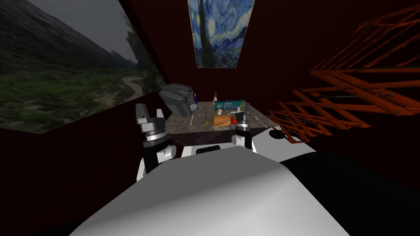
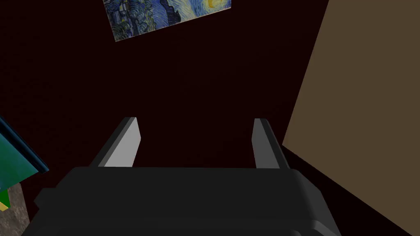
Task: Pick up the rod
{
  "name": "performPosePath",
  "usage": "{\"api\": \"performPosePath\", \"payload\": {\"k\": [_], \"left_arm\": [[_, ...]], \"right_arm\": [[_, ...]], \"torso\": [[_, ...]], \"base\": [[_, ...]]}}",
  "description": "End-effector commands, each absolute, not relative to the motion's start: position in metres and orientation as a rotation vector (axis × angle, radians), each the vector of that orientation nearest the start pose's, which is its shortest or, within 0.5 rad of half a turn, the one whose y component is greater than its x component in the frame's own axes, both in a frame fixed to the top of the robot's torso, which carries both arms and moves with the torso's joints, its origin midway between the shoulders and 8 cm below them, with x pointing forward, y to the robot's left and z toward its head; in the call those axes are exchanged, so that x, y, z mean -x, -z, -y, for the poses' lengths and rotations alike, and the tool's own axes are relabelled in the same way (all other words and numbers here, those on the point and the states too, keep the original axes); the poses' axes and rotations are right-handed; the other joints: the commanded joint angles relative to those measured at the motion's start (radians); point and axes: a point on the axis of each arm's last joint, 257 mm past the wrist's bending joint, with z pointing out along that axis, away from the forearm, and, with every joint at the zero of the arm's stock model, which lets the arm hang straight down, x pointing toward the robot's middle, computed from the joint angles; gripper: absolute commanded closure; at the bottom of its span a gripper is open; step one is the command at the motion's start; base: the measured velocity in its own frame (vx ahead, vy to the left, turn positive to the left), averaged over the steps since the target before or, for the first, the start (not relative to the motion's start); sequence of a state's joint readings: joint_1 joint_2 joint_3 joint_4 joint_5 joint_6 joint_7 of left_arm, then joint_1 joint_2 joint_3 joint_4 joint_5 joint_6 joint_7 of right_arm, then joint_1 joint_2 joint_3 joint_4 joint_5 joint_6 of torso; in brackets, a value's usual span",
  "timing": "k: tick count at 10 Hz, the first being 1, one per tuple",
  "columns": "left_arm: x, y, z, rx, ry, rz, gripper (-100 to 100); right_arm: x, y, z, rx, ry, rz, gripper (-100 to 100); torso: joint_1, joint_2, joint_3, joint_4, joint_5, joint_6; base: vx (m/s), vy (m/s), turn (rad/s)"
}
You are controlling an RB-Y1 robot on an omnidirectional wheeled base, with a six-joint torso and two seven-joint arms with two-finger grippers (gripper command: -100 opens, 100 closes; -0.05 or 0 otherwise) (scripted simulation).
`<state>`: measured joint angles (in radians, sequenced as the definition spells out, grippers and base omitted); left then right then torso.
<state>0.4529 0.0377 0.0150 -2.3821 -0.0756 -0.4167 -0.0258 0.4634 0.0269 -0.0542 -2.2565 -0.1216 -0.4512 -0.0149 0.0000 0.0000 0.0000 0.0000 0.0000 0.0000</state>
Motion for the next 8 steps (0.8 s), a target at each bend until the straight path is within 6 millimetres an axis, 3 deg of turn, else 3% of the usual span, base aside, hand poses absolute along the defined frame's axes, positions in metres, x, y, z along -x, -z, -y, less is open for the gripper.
{"api": "performPosePath", "payload": {"k": [1,8], "left_arm": [[-0.339,-0.068,-0.264,0.525,1.240,-0.643,0],[-0.339,-0.068,-0.264,0.525,1.240,-0.643,0]], "right_arm": [[-0.359,-0.015,0.310,-0.778,-1.357,-0.560,-100],[-0.412,0.005,0.307,-0.870,-1.465,-0.693,-100]], "torso": [[0.000,0.000,0.000,0.000,0.000,0.000],[0.004,0.003,0.002,0.001,0.001,0.000]], "base": [[-0.014,0.024,0.023],[-0.052,0.079,0.047]]}}
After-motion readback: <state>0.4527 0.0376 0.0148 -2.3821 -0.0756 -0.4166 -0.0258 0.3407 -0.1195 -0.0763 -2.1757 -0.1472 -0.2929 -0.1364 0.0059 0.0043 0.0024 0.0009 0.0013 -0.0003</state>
